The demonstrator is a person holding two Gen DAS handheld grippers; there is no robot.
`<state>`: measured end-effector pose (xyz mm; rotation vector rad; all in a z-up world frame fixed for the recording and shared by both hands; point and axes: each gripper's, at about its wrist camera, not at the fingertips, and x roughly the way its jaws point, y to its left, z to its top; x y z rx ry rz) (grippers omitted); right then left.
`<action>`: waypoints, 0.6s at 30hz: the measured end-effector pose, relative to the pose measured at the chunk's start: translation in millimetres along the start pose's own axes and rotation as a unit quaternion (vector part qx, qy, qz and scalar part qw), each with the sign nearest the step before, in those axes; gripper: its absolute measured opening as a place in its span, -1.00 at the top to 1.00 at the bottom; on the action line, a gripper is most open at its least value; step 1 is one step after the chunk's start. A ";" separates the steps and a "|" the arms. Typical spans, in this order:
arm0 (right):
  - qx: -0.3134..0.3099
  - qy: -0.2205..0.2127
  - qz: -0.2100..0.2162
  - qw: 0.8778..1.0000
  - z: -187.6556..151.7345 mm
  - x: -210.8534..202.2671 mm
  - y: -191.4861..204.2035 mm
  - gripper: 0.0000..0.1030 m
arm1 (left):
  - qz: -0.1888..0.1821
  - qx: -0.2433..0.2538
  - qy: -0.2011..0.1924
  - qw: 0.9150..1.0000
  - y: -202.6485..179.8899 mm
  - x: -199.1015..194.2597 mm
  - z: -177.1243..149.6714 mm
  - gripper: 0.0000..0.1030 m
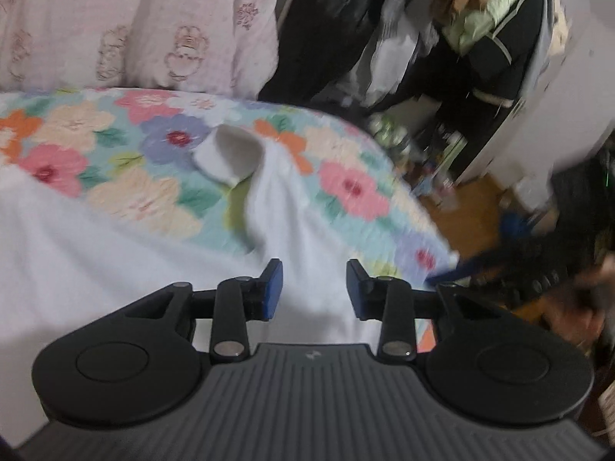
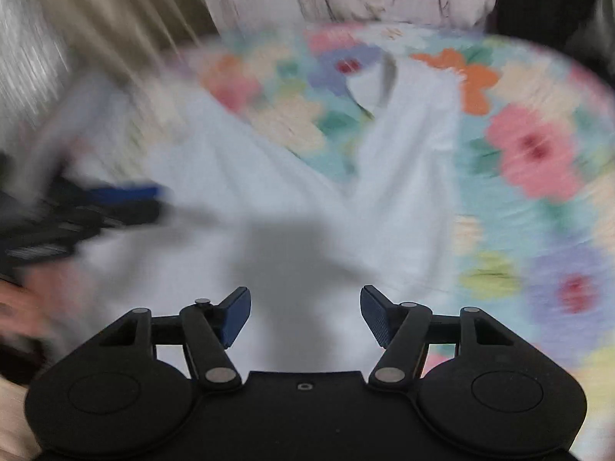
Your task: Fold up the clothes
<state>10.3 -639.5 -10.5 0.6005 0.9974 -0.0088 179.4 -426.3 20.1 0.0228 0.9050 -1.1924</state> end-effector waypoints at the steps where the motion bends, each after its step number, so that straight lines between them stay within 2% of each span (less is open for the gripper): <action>1: 0.026 -0.020 0.039 0.999 -3.5 1.8 -19.0 -0.33 | -0.003 -0.007 0.007 1.000 3.5 17.6 5.7 0.22; 2: 0.035 -0.030 0.055 0.997 -3.6 7.4 -36.6 -0.33 | 0.006 -0.001 0.016 1.000 5.8 36.6 11.2 0.22; 4: 0.037 -0.069 0.048 0.996 -1.6 19.1 -64.5 -0.33 | 0.025 0.009 0.035 0.999 10.5 74.5 22.2 0.22; 7: 0.124 -0.105 0.054 0.985 7.5 41.6 -122.3 -0.33 | 0.078 0.052 0.043 0.995 18.6 130.7 37.8 0.22; 12: 0.158 -0.121 0.064 0.978 30.3 64.3 -175.7 -0.33 | 0.054 -0.033 0.048 0.997 59.5 196.9 62.3 0.22; 16: 0.179 -0.117 0.103 0.971 56.8 80.8 -207.5 -0.33 | 0.031 -0.083 0.024 0.996 81.4 225.1 81.4 0.21; 18: 0.200 -0.113 0.144 0.962 71.3 92.7 -223.4 -0.33 | 0.013 -0.115 0.004 0.993 92.0 232.5 90.0 0.20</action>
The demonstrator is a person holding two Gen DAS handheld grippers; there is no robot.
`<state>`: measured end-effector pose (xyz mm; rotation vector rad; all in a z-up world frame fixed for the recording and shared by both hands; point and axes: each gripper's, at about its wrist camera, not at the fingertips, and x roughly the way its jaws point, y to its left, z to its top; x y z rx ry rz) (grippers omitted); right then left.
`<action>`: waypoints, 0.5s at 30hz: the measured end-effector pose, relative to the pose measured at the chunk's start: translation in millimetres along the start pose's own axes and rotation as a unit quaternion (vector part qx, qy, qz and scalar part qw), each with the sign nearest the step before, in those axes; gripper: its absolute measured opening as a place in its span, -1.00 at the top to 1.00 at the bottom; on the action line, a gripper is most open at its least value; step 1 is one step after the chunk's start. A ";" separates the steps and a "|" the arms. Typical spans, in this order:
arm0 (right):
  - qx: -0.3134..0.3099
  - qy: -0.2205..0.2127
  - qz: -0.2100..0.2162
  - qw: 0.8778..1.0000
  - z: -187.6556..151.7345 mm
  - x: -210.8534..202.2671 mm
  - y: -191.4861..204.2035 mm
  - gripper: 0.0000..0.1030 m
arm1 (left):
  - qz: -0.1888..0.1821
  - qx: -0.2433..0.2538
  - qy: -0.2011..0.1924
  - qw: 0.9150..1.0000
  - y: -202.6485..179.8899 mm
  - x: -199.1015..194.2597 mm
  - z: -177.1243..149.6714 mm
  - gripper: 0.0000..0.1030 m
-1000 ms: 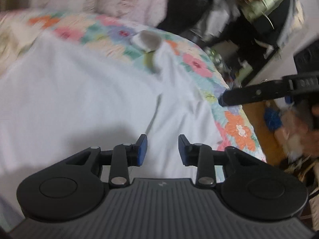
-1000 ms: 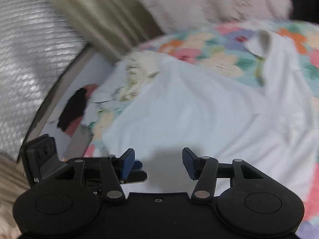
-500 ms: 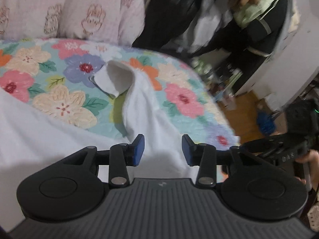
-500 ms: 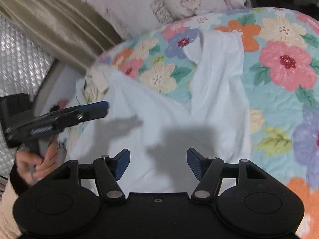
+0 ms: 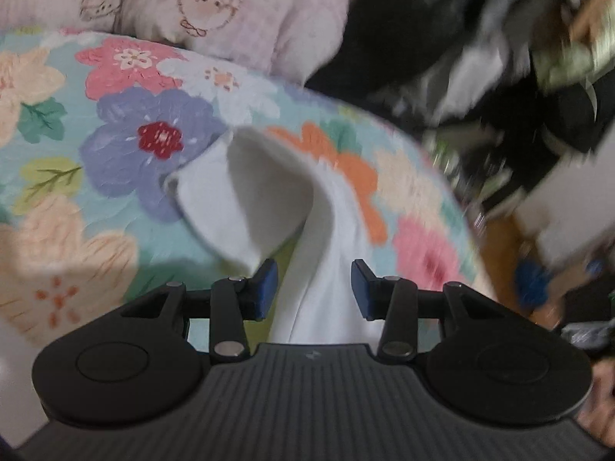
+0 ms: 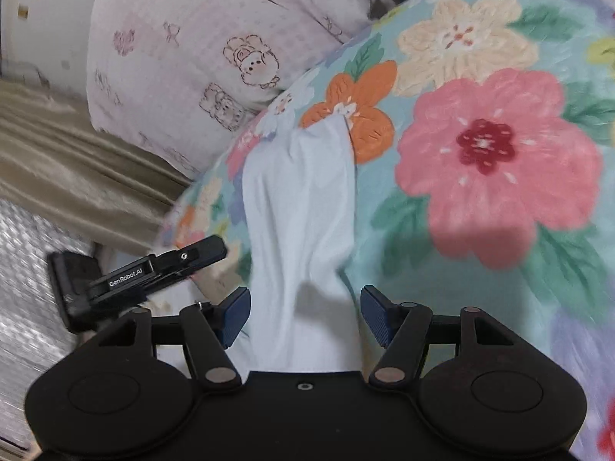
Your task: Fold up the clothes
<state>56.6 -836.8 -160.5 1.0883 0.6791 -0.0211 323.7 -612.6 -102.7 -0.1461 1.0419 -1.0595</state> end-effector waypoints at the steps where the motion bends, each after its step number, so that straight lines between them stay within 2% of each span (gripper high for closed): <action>1: 0.013 0.004 0.019 1.000 8.7 5.5 -6.2 -0.33 | -0.018 -0.020 -0.009 1.000 5.1 2.4 4.7 0.14; 2: 0.022 0.006 0.033 0.999 16.3 10.1 -11.0 -0.33 | -0.024 -0.034 -0.011 0.999 8.1 5.4 8.9 0.10; 4: 0.018 0.006 0.018 1.000 31.4 21.9 -13.2 -0.33 | -0.029 -0.056 -0.011 0.998 13.5 14.1 16.7 0.10; 8: 0.010 0.008 -0.032 0.999 56.8 49.3 -16.4 -0.34 | -0.001 -0.043 0.008 0.999 13.9 39.8 28.4 0.10; 11: 0.002 0.007 -0.043 0.999 66.2 70.4 -16.7 -0.33 | 0.016 -0.031 0.008 0.999 13.7 57.2 35.7 0.09; 13: 0.006 -0.009 -0.038 0.999 69.9 79.1 -15.8 -0.34 | 0.015 -0.036 0.005 0.999 15.0 65.4 38.9 0.02; 15: 0.042 -0.030 -0.009 0.999 73.4 85.6 -22.5 -0.34 | 0.001 -0.038 -0.005 0.999 13.0 67.6 39.4 -0.10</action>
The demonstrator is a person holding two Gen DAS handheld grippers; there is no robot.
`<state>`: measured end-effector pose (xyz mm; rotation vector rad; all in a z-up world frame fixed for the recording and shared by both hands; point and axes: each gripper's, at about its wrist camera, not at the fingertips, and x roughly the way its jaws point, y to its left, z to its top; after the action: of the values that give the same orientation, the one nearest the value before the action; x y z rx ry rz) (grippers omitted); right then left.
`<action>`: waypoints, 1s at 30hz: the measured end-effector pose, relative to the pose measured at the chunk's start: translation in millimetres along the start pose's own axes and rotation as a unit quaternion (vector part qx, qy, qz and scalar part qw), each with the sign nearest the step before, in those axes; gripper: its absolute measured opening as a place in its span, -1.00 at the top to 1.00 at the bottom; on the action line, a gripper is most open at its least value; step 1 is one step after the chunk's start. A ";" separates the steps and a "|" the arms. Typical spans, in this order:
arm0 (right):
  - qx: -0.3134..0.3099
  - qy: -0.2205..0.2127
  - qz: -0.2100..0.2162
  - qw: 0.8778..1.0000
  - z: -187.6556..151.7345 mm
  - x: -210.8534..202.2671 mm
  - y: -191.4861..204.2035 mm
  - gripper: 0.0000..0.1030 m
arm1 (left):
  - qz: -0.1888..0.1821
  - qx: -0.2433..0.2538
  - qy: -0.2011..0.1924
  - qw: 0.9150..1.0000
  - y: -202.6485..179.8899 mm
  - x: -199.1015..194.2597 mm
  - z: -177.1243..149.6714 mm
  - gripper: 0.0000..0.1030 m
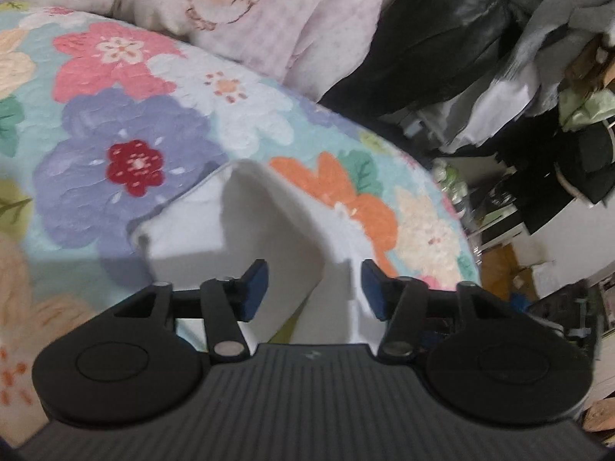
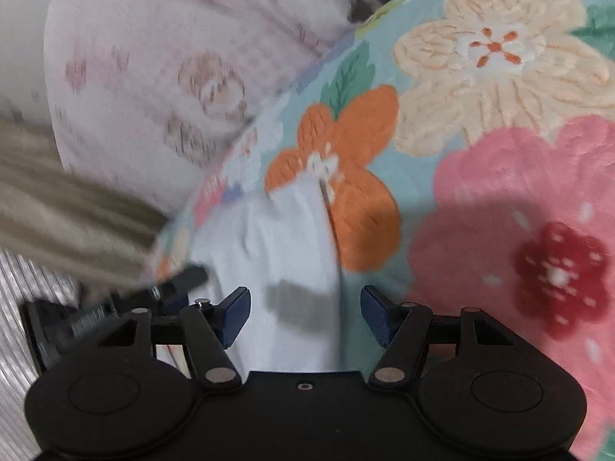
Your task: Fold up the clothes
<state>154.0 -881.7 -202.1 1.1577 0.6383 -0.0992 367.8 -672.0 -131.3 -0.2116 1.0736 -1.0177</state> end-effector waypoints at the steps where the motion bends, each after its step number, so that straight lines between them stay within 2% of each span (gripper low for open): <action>1: 0.019 -0.010 0.014 1.000 1.8 3.5 -3.1 -0.34 | -0.008 0.002 -0.006 1.000 -1.7 1.7 -0.9 -0.16; 3: 0.042 -0.022 0.030 0.998 4.8 10.7 -7.6 -0.34 | -0.016 0.003 -0.012 1.000 -4.6 6.8 -2.8 -0.11; 4: 0.047 -0.025 0.034 0.998 6.0 14.4 -8.6 -0.33 | -0.015 0.001 -0.004 1.000 -5.3 11.3 -3.9 -0.01; 5: 0.039 -0.029 0.033 0.998 6.5 17.1 -6.6 -0.33 | -0.013 0.000 0.005 1.000 -5.9 15.8 -5.1 0.62; 6: 0.021 -0.030 0.030 0.999 5.2 18.6 -1.5 -0.23 | -0.008 0.005 0.018 1.000 -6.7 20.8 -6.4 0.95; 7: 0.003 -0.030 0.028 0.999 3.9 20.0 3.6 -0.10 | 0.003 0.013 0.029 1.000 -8.3 24.5 -8.0 0.94; 8: -0.016 -0.031 0.025 0.999 2.6 21.5 8.7 0.43 | 0.009 0.026 0.023 0.999 -11.0 22.2 -9.5 0.94; 9: -0.034 -0.032 0.023 0.999 1.1 22.4 14.0 0.81 | 0.015 0.039 0.018 0.999 -13.8 19.9 -11.0 0.94; 13: -0.094 -0.045 0.011 0.995 -9.8 11.5 39.6 0.88 | -0.006 0.040 -0.001 0.999 -18.1 -2.0 -7.8 0.94; 18: -0.118 -0.069 0.033 0.990 -24.9 -27.5 69.5 0.89 | -0.038 0.040 -0.008 0.998 -31.2 -39.9 -7.6 0.94; 22: -0.145 -0.053 0.063 0.986 -50.6 -57.0 100.6 0.89 | -0.037 0.080 -0.009 0.996 -51.9 -87.1 -24.3 0.94; 24: -0.159 -0.031 0.072 0.984 -71.9 -68.4 117.0 0.89 | -0.035 0.111 -0.003 0.993 -60.3 -113.0 -37.2 0.94; 26: -0.198 -0.013 0.059 0.978 -107.4 -77.7 135.2 0.89 | -0.017 0.133 0.010 0.991 -65.3 -138.6 -61.7 0.93; 29: -0.277 0.003 0.031 0.960 -169.3 -91.4 162.4 0.89 | 0.011 0.166 0.030 0.986 -72.7 -176.9 -98.5 0.91; 30: -0.316 -0.001 0.012 0.949 -189.7 -91.1 168.9 0.89 | 0.038 0.167 0.019 0.985 -70.0 -185.9 -111.9 0.91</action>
<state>66.0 -667.6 -63.4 0.5431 0.5934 0.1203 219.1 -532.3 -29.7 0.1201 0.9204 -1.1194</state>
